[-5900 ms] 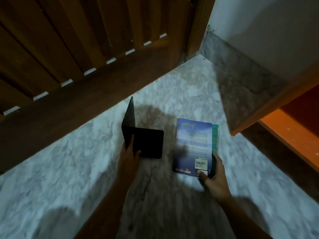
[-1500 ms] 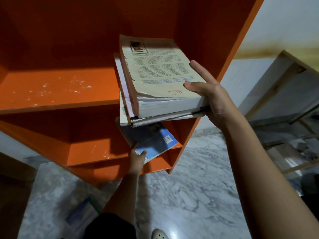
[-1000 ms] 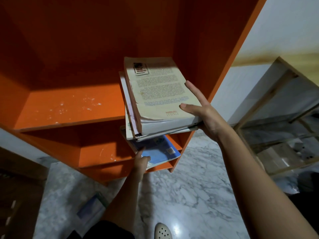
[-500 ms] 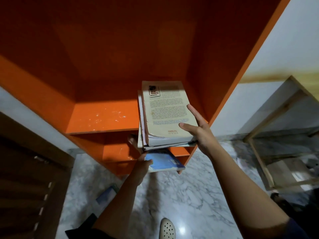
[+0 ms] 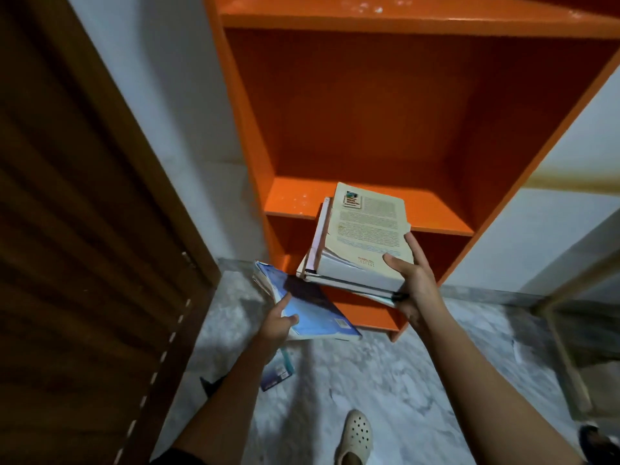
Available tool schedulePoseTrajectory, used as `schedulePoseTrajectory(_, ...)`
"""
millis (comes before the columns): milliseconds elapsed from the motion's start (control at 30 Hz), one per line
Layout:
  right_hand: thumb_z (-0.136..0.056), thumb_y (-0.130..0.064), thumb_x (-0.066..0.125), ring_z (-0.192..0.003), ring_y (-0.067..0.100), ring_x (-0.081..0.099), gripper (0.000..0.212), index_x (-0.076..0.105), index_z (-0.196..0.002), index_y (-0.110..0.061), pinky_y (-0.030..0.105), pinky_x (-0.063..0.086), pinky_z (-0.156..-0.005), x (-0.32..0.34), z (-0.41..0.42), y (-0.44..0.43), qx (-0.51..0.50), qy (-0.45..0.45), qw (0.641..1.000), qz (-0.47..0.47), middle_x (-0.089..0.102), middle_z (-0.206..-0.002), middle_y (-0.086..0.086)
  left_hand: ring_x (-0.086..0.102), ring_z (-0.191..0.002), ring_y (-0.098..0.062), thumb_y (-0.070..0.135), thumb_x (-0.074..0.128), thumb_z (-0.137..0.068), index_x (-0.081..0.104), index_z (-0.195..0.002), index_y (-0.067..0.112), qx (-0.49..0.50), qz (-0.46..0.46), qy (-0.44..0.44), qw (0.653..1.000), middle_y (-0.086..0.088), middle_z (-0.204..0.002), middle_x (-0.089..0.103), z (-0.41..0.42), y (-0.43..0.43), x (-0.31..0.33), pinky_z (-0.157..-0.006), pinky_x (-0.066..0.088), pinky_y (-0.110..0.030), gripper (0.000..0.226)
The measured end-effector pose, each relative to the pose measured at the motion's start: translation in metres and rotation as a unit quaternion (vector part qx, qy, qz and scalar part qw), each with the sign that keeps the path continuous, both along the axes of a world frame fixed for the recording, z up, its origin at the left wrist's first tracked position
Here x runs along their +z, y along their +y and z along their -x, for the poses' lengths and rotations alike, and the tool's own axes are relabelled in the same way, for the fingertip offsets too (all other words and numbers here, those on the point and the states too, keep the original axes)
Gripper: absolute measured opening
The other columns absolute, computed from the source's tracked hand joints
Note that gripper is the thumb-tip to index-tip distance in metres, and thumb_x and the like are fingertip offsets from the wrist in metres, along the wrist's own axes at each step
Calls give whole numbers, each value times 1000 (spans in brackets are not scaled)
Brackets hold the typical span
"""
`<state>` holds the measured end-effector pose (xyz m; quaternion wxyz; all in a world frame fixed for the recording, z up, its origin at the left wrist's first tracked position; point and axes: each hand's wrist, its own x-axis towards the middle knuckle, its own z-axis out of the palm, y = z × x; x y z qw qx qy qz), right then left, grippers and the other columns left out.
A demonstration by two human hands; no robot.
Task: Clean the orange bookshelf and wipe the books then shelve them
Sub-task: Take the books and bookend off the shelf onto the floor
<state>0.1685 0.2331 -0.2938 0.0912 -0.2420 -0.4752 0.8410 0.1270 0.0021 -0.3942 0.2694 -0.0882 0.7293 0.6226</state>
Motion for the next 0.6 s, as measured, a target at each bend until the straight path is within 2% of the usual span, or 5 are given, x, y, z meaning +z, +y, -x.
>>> schedulePoseTrajectory(133,-84,1,58,-94,32,67,66,43,-137,-34,54,53,-83,10,-14,-67,31,-38,997,63,68,-113,5,42,-132,-21,-11,46,-92,25,-145,0,45,0,-7,999,-14,-145,37,-24,-67,14,-98,37,-26,58)
schedulePoseTrajectory(200,-87,-2,57,-92,33,65,67,36,-142,-34,53,53,-79,7,-17,-99,51,-66,991,101,65,-114,7,65,-93,-9,-11,47,-91,26,-145,-1,68,19,-9,997,-17,-119,55,-33,-98,12,-69,48,-17,58)
schedulePoseTrajectory(300,-87,-3,57,-98,37,64,68,34,-143,-34,56,53,-80,-9,-14,-143,92,-93,982,139,61,-124,13,59,-78,-14,-17,42,-91,30,-140,-6,113,61,12,992,-28,-121,54,-44,-139,8,-53,43,-10,51)
schedulePoseTrajectory(400,-86,1,55,-104,37,62,69,33,-144,-31,54,50,-86,-35,1,-176,140,-111,973,148,62,-123,13,58,-54,2,-23,39,-88,48,-122,1,153,112,19,982,-7,-91,63,-48,-175,-7,-46,40,-7,43)
schedulePoseTrajectory(600,-85,-1,59,-103,31,63,58,42,-128,-37,47,53,-83,-126,49,-205,218,-172,953,123,67,-112,4,44,-124,-28,-9,48,-91,27,-145,6,244,122,-8,962,-16,-143,38,-49,-226,-64,-68,38,-19,60)
